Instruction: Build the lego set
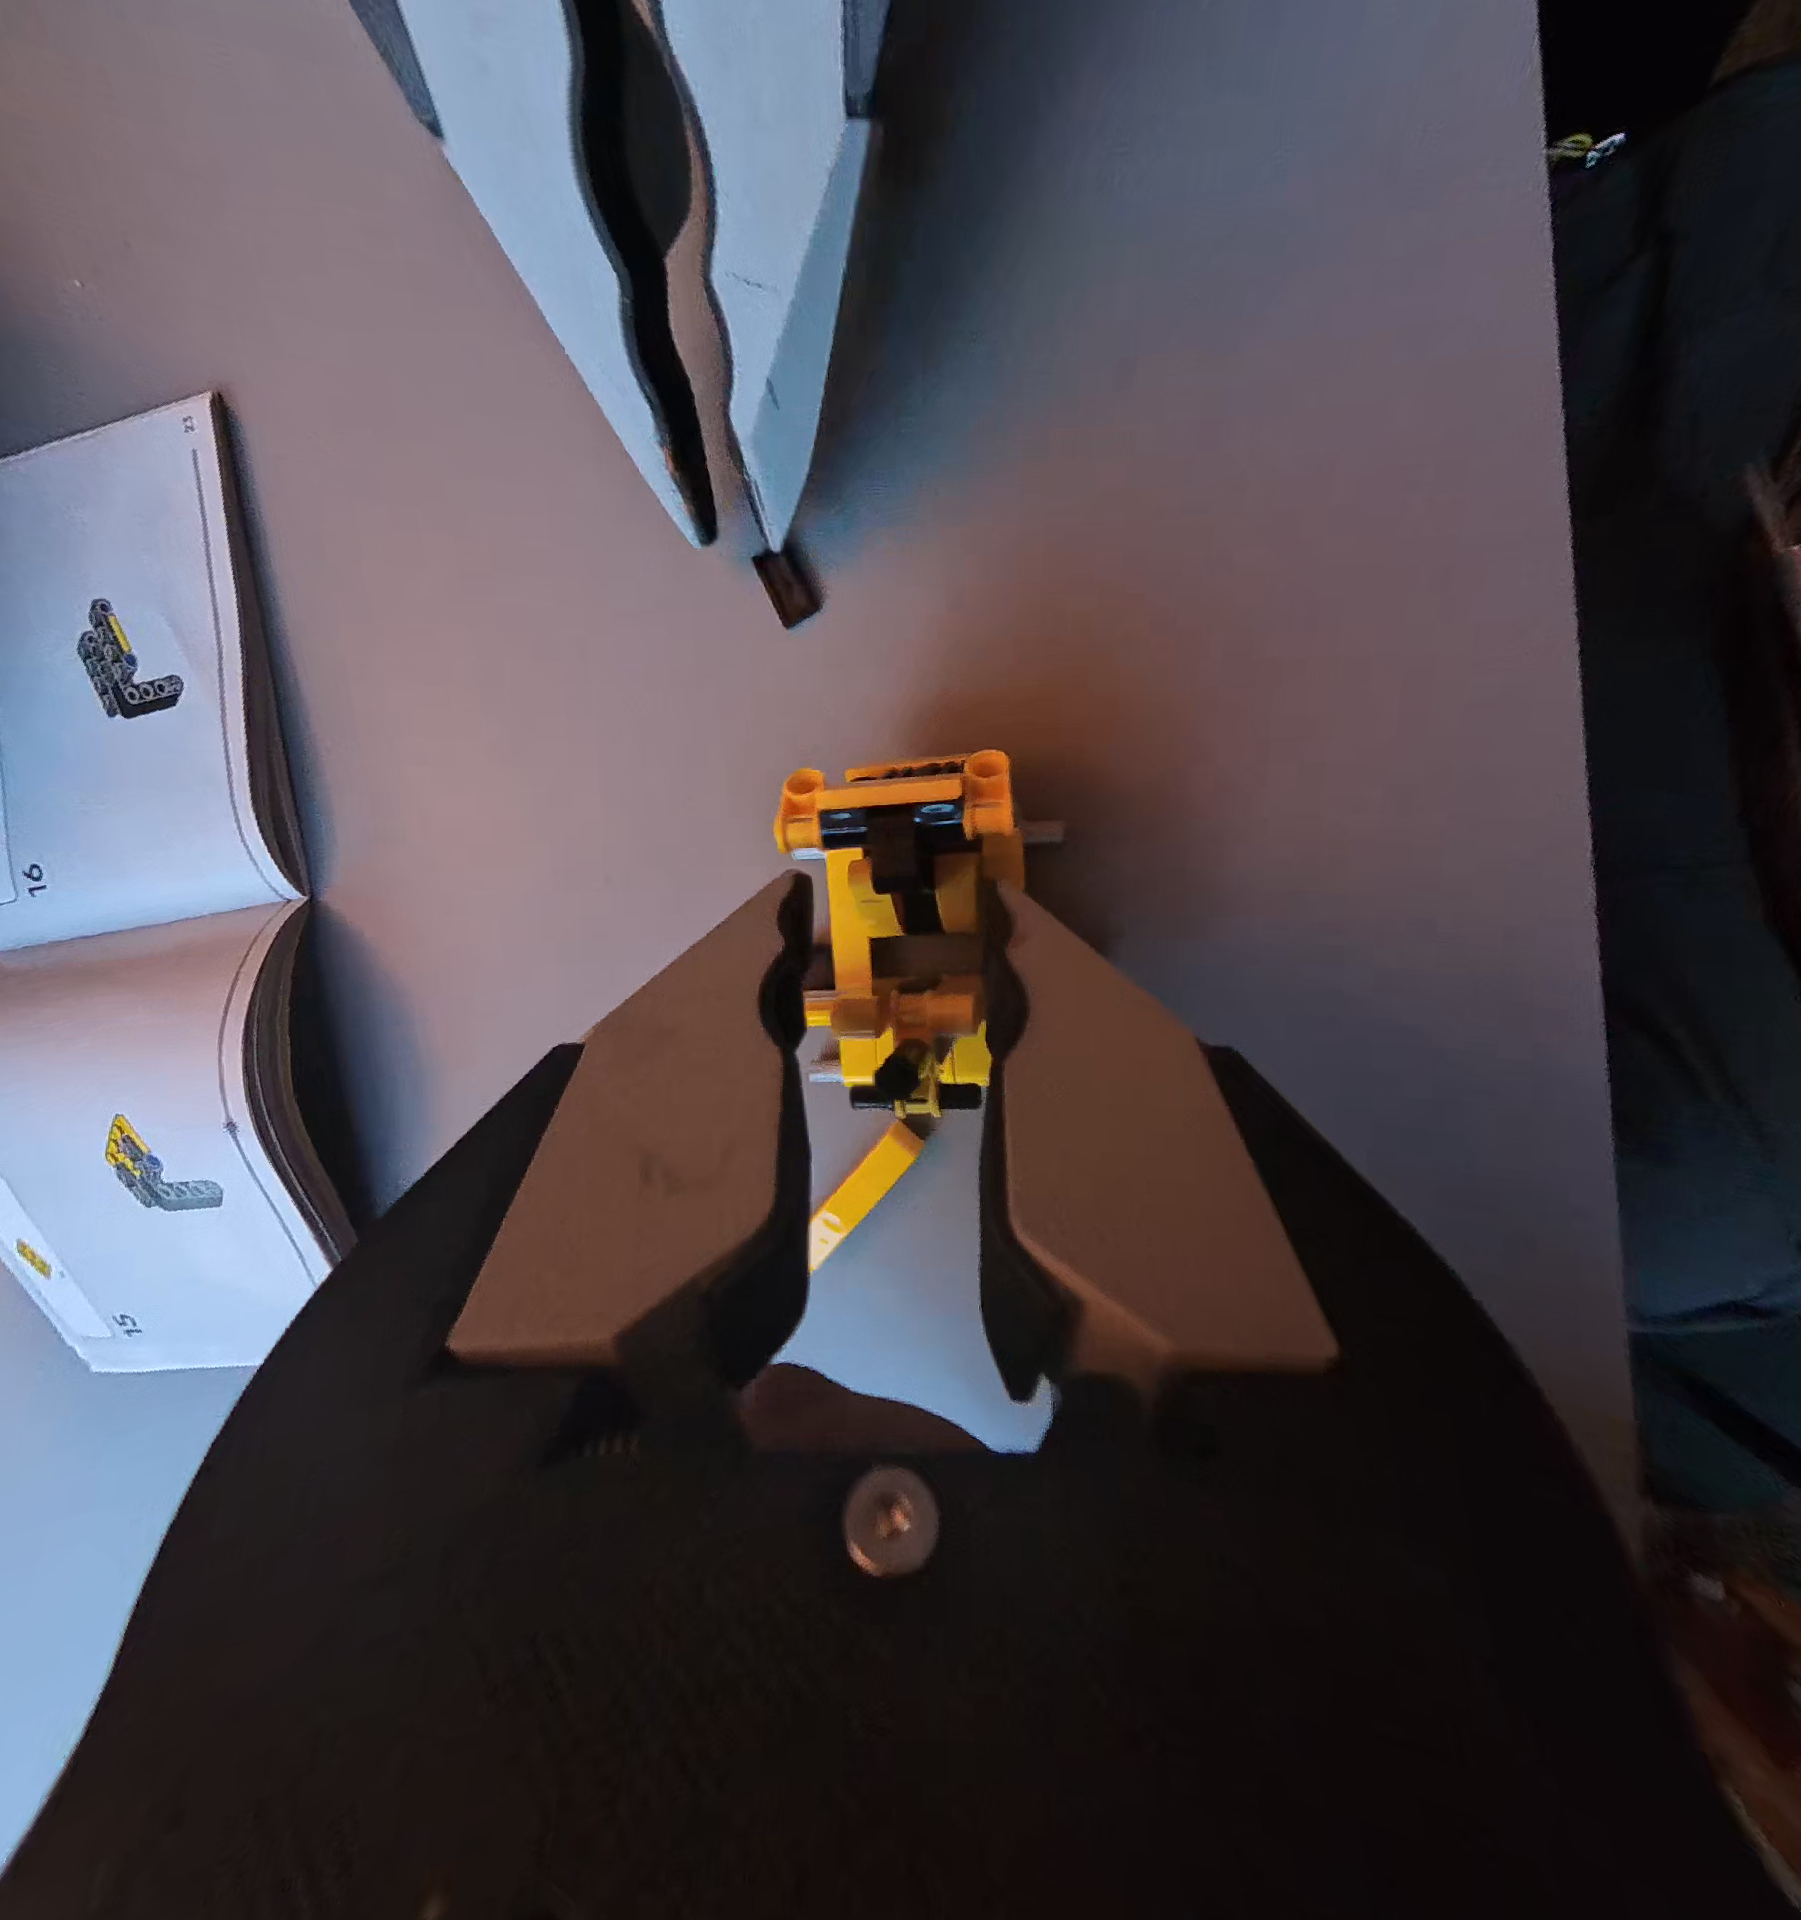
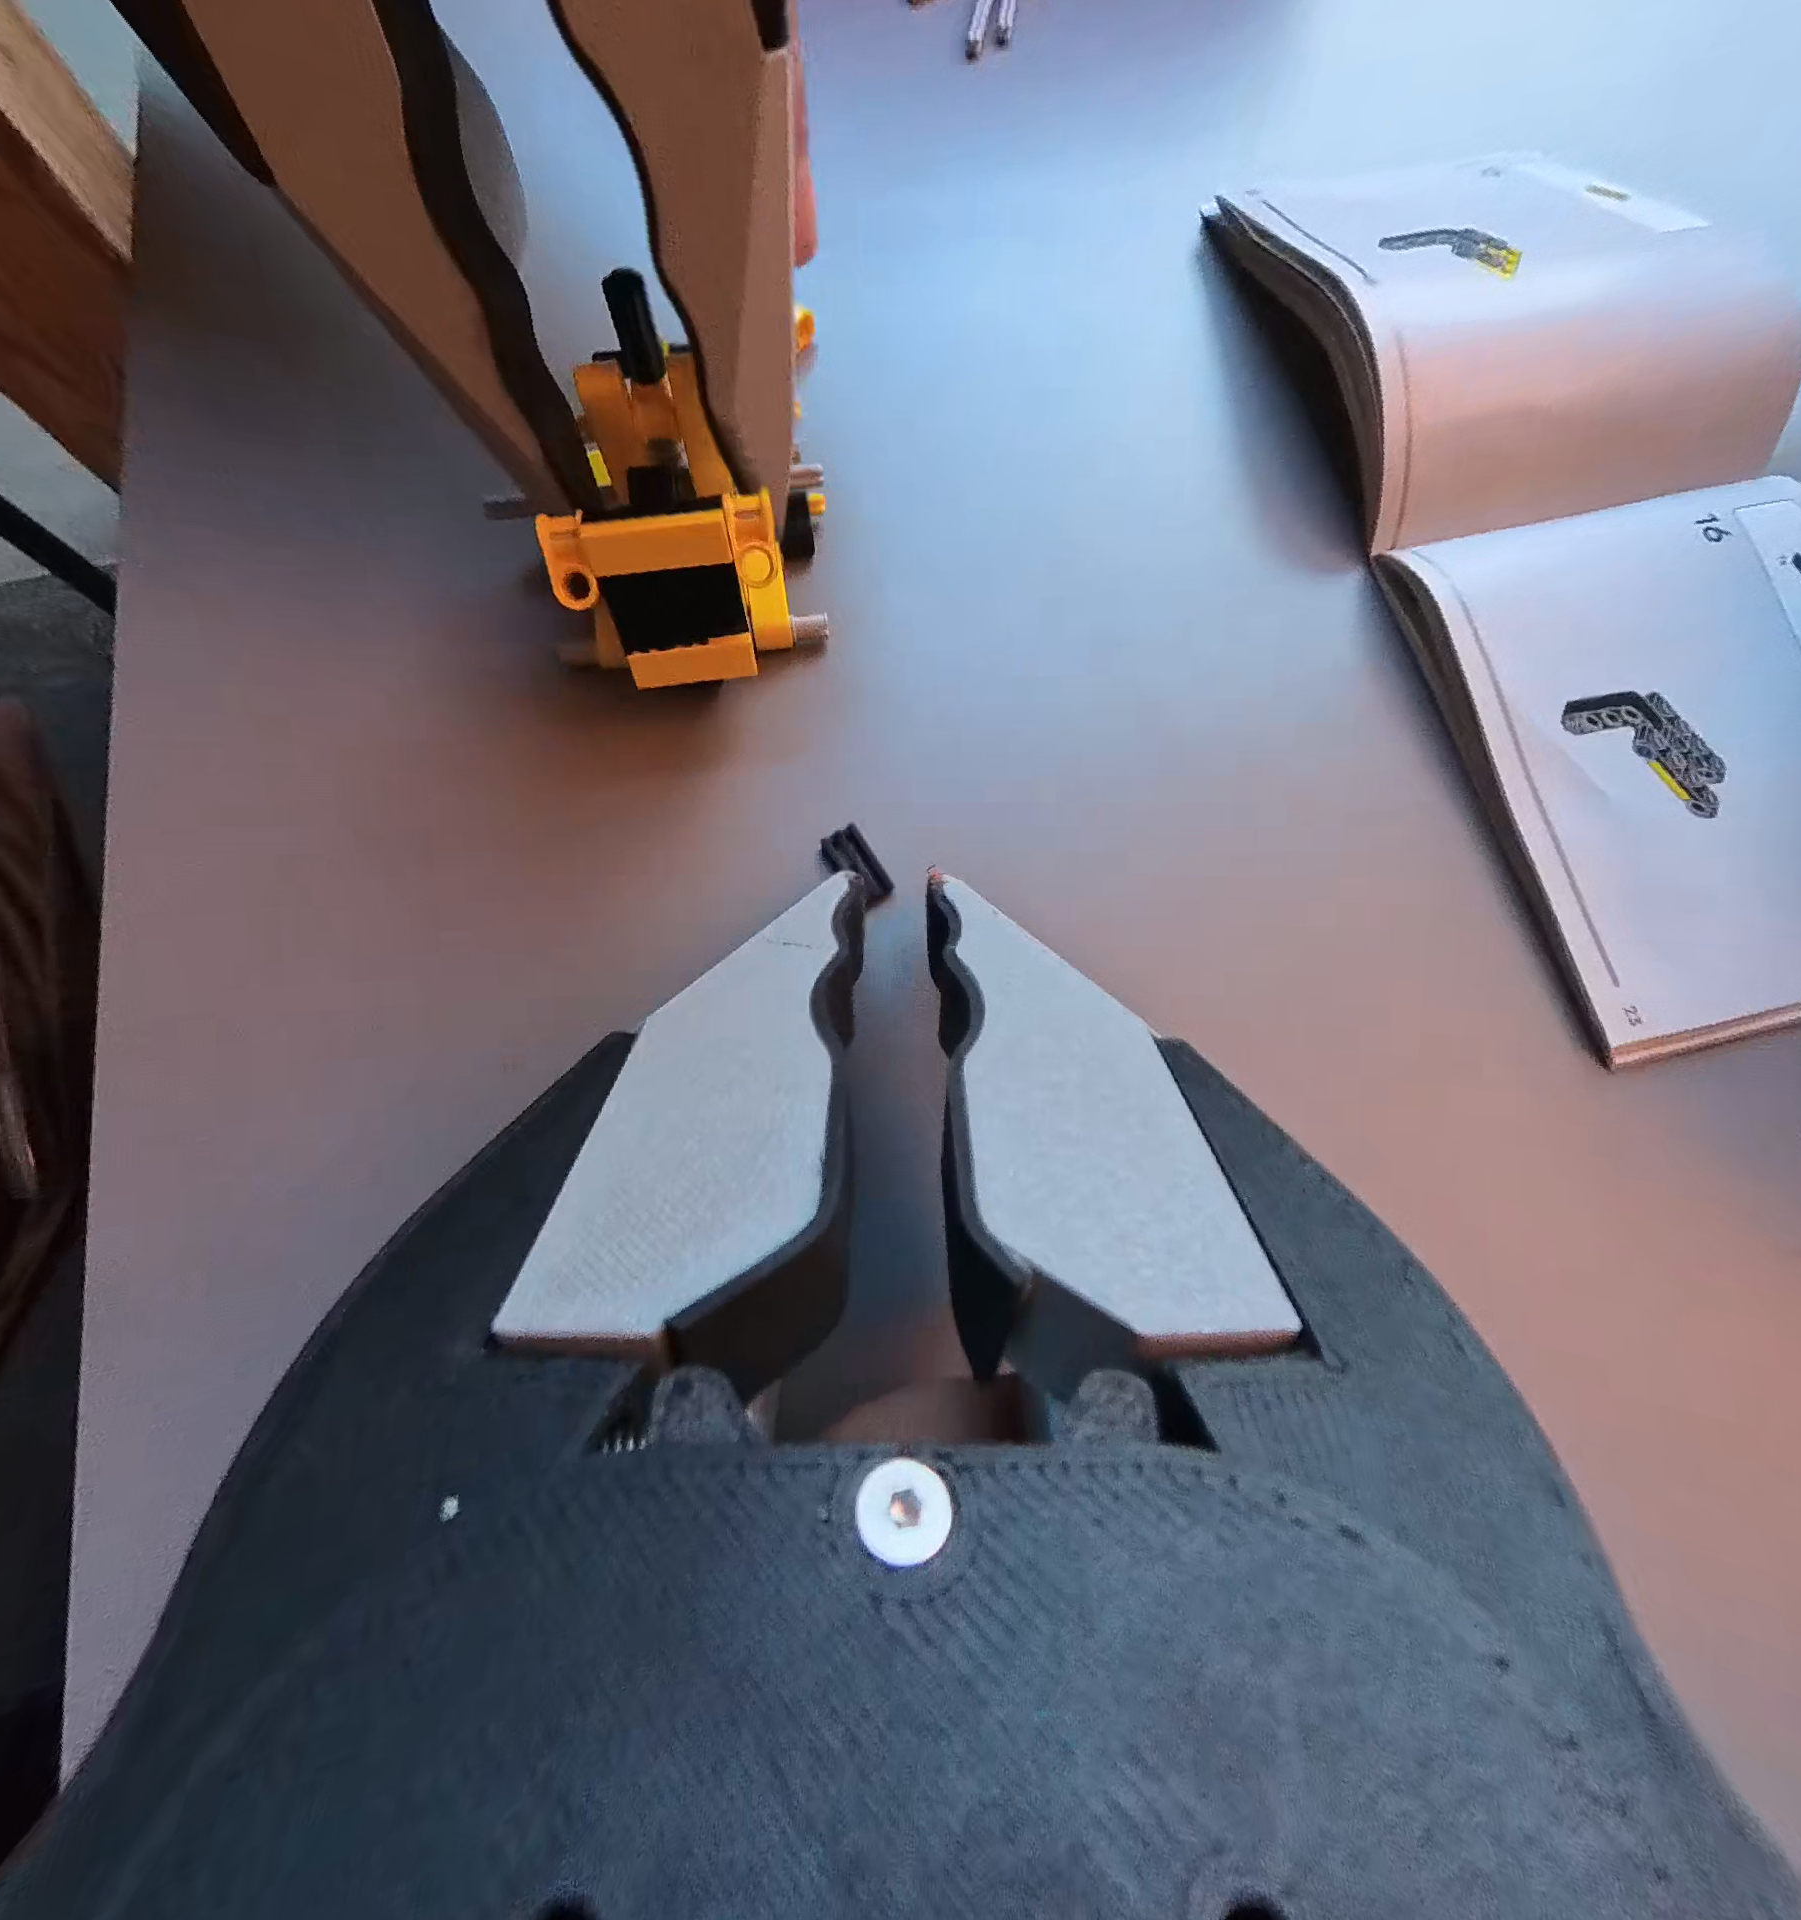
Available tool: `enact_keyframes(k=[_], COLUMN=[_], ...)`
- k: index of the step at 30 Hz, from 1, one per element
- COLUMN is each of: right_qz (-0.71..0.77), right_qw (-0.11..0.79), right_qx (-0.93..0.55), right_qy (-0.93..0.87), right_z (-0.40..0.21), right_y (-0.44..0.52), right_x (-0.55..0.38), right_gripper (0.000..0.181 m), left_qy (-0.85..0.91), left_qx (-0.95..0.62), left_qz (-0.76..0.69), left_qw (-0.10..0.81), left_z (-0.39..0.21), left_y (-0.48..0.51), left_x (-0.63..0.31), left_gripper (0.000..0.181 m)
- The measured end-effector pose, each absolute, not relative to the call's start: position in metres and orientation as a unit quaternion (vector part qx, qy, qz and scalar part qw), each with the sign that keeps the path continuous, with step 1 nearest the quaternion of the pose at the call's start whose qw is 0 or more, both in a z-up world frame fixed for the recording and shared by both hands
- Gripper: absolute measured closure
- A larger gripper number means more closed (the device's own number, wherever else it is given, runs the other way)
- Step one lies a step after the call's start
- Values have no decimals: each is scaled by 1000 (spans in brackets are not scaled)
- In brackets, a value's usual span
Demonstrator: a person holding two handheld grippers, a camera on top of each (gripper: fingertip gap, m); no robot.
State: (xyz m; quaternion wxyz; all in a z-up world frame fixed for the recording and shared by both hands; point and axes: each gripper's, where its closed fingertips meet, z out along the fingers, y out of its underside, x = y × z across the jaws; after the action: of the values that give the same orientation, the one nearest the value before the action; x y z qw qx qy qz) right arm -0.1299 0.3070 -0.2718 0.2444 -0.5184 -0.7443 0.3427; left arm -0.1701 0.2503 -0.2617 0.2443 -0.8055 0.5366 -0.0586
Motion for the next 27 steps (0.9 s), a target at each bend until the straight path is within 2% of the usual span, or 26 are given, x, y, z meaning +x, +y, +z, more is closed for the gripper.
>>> enact_keyframes(k=[3, 8, 13, 20, 24, 27], right_qz=[317, 313, 303, 323, 355, 361], right_qw=[248, 254, 273, 222, 167, 174], right_qx=[-524, -504, -489, -462, -430, -406], right_qy=[-751, -764, -771, -796, -813, -821], right_z=[-278, -278, -276, -278, -277, -277], right_y=[315, 306, 306, 299, 275, 267], right_x=[-126, -129, -134, -133, -113, -106], right_gripper=[171, 168, 157, 160, 166, 164], left_qy=[550, 564, 582, 577, 576, 580], left_qx=[-799, -790, -775, -771, -766, -761], left_qz=[-53, -63, -76, -80, -77, -71], left_qw=[235, 231, 234, 258, 273, 282], left_z=[-265, -267, -265, -266, -268, -268], left_y=[248, 254, 256, 261, 261, 261], left_x=[-170, -169, -168, -166, -164, -164], left_gripper=[157, 157, 157, 150, 157, 156])
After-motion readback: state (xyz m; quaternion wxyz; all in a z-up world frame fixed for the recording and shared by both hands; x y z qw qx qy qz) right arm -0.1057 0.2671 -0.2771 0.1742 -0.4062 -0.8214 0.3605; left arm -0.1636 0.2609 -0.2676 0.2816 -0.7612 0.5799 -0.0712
